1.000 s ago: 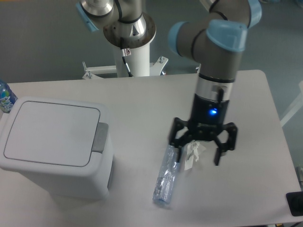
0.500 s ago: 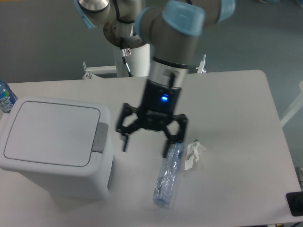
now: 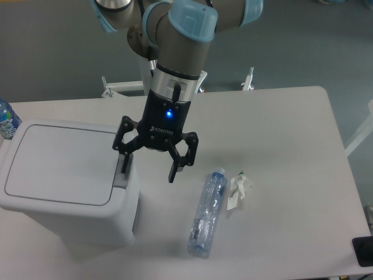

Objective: Open the trash can
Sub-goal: 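Press down on the grey lid button with the gripper finger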

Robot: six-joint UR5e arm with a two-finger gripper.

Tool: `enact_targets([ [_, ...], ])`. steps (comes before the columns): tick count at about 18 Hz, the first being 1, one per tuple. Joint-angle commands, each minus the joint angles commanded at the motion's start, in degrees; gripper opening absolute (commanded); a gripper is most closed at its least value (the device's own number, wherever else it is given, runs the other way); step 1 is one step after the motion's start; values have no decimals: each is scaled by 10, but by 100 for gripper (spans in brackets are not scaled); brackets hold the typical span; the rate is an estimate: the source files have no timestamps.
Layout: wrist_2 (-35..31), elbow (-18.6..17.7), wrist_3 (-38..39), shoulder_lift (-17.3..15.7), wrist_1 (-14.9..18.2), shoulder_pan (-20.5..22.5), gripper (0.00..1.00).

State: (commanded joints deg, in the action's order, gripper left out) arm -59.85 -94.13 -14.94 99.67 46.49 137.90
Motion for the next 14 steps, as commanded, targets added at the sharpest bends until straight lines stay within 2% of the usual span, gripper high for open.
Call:
enact_targets([
  [14,-24,1,3,3,-1,-2,100],
])
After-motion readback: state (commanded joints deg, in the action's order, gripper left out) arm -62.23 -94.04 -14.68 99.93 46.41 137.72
